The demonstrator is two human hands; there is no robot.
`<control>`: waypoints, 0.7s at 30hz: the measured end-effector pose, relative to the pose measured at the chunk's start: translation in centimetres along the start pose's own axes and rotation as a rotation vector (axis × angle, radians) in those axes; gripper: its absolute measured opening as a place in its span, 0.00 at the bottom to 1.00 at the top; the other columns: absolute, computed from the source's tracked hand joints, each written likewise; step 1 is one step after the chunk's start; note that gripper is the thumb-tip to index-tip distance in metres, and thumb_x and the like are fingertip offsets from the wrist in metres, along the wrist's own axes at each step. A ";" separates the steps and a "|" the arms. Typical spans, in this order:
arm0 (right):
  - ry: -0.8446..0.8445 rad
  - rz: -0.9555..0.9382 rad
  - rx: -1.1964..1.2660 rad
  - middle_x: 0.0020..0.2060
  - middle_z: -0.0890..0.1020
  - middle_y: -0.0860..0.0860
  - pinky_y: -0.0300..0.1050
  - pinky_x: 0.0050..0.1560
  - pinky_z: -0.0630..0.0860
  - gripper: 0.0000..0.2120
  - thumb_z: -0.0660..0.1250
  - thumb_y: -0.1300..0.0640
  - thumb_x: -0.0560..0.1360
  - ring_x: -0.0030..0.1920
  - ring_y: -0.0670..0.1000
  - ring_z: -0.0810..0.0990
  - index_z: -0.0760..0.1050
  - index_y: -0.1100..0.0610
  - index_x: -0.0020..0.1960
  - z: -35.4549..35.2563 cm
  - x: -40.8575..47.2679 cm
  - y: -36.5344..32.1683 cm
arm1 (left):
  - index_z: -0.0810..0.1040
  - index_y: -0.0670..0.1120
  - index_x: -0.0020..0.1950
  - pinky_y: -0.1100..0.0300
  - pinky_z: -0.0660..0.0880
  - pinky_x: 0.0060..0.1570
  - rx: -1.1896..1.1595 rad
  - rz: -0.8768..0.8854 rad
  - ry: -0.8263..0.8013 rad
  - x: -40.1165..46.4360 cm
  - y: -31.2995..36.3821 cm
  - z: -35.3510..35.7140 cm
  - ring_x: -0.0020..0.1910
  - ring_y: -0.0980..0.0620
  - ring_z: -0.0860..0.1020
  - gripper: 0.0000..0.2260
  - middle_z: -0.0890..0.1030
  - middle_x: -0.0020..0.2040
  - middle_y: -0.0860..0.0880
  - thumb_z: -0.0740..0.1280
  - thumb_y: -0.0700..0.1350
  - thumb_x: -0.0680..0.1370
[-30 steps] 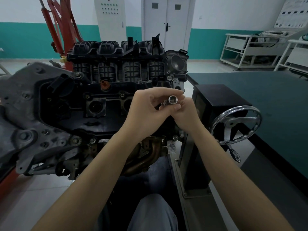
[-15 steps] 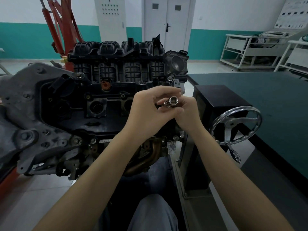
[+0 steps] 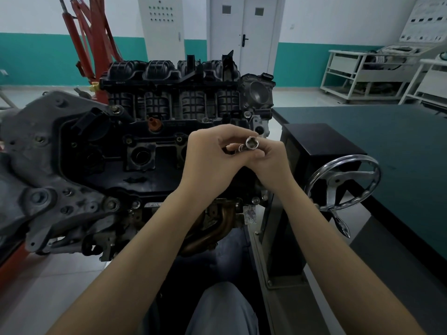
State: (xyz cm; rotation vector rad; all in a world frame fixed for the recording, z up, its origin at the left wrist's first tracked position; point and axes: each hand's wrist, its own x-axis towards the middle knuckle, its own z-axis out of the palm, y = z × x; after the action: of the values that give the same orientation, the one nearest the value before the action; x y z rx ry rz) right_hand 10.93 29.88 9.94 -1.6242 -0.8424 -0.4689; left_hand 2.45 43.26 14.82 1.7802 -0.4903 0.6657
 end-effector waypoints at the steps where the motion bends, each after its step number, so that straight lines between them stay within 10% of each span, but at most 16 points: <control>1: -0.019 -0.002 -0.007 0.41 0.84 0.39 0.35 0.48 0.76 0.14 0.69 0.69 0.71 0.46 0.40 0.82 0.79 0.52 0.49 0.0 0.0 -0.1 | 0.83 0.47 0.50 0.65 0.78 0.52 -0.008 0.001 -0.011 0.0 0.0 0.0 0.46 0.60 0.83 0.15 0.83 0.44 0.56 0.77 0.34 0.68; 4: -0.063 0.051 -0.007 0.39 0.82 0.34 0.30 0.47 0.74 0.14 0.66 0.68 0.72 0.44 0.36 0.81 0.76 0.52 0.51 0.1 -0.1 0.0 | 0.81 0.47 0.54 0.62 0.78 0.55 -0.061 0.016 -0.097 -0.1 -0.1 -0.2 0.50 0.56 0.83 0.18 0.83 0.47 0.53 0.73 0.30 0.70; 10: 0.043 0.018 -0.001 0.40 0.84 0.55 0.40 0.47 0.78 0.09 0.73 0.68 0.68 0.43 0.50 0.83 0.82 0.62 0.47 0.2 -0.1 0.1 | 0.81 0.45 0.53 0.64 0.78 0.53 0.019 0.085 -0.062 -0.2 -0.1 0.2 0.49 0.59 0.82 0.18 0.83 0.46 0.53 0.78 0.34 0.66; 16: -0.020 0.041 -0.027 0.38 0.83 0.38 0.32 0.46 0.74 0.13 0.66 0.69 0.72 0.43 0.37 0.81 0.77 0.57 0.53 0.1 -0.4 0.2 | 0.81 0.45 0.54 0.53 0.79 0.56 -0.104 0.045 -0.065 -0.1 -0.5 0.3 0.51 0.52 0.83 0.17 0.84 0.47 0.47 0.74 0.30 0.69; 21: 0.039 0.023 -0.042 0.40 0.84 0.53 0.44 0.46 0.79 0.10 0.71 0.70 0.69 0.43 0.50 0.84 0.82 0.61 0.49 0.0 -0.1 0.3 | 0.82 0.44 0.51 0.56 0.79 0.54 -0.094 0.046 -0.067 0.0 -0.4 0.2 0.49 0.53 0.83 0.16 0.84 0.46 0.48 0.78 0.33 0.66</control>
State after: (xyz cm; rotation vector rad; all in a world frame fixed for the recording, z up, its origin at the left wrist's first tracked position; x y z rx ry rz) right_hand 11.12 29.80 9.66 -1.6567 -0.7888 -0.5033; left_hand 2.76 43.19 14.47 1.7115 -0.6002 0.6069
